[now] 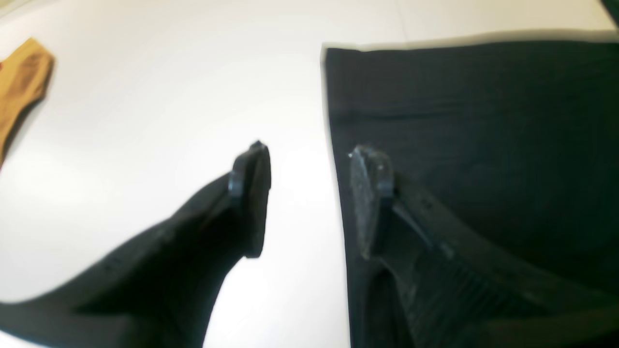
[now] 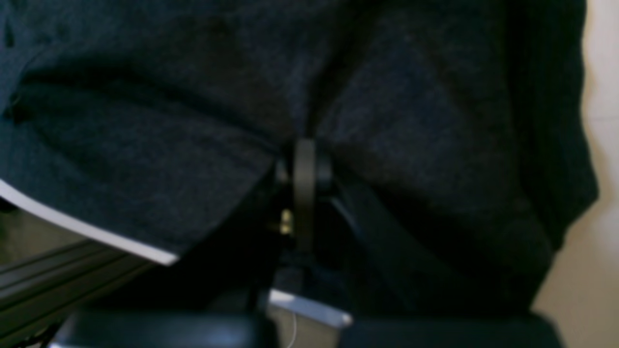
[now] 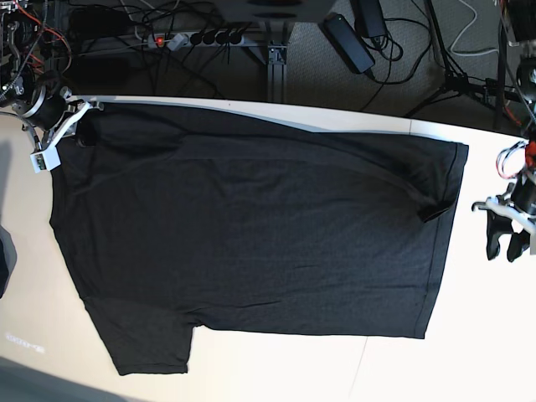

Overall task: Fold the T-shirt properly
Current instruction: 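Reposition both grippers to grasp the shirt's side edge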

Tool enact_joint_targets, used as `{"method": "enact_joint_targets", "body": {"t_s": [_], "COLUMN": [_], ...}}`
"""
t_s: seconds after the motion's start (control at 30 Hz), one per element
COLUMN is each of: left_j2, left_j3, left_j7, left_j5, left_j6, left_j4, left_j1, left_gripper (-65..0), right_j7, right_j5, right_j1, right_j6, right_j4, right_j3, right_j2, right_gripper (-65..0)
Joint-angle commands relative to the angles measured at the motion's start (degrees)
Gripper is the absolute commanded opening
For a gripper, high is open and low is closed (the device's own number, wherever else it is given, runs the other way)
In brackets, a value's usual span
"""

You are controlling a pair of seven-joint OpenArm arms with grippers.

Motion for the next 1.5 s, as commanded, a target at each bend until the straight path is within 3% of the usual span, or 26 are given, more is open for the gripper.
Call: {"method": "enact_joint_targets", "body": {"t_s": [0.0,0.3,0.43,0.6,0.8,1.1,1.17,1.3,1.33,1.47], "left_j2": [-1.0,-0.3,0.5,3.6,7.6,10.8,11.2,11.2,11.2,11.3], "left_j3": [0.6,12.1,13.6,13.6,13.6,13.6,13.6,13.6,13.6,13.6], "left_j7": [-1.2,-3.2,-1.5,2.1,0.2,-1.1,-1.4,-2.5,-2.6,-2.4], "left_j5": [-0.6,-4.4,-7.8,-9.1,-7.1,-6.0,-5.9,-5.9,-5.8,-5.2], "left_j6": [-0.1,-0.5,-3.8,-4.2,-4.1,-4.1,-4.1,-4.1,-4.1,-4.2], "left_j4": [-2.5,-45.0,-56.7,-63.8,-67.2,-67.8,-67.8,-67.8,-67.8,-67.8], "left_j1": [-3.4,-31.1,-39.4,-44.6,-45.3,-45.9,-45.9,-45.9,-45.9,-45.9], "left_gripper": [-34.5,-34.5,-34.5,-34.5,-34.5,-34.8,-39.8,-62.3,-65.0,-65.0], "right_j7": [-0.2,-0.2,-0.2,-0.2,-0.5,-0.4,-0.2,-0.2,-0.2,-0.5], "right_j5": [-0.7,-0.6,-0.7,-0.6,-0.6,-0.3,-0.3,1.9,2.7,6.4], "right_j1": [0.0,0.0,0.0,0.0,-0.1,0.0,0.1,0.9,1.3,3.3], "right_j6": [3.0,3.0,3.0,3.0,3.0,3.0,3.0,3.0,3.0,3.0], "right_j4": [0.5,0.5,0.5,0.5,0.5,0.5,0.5,0.9,1.0,3.3], "right_j3": [0.6,0.6,0.6,0.6,0.6,0.6,0.6,1.1,1.6,5.8], "right_j2": [1.1,1.1,1.1,1.1,1.1,1.1,1.1,1.1,1.1,1.1], "right_gripper": [-65.0,-65.0,-65.0,-65.0,-65.0,-65.0,-65.0,-65.0,-65.0,-65.0]}}
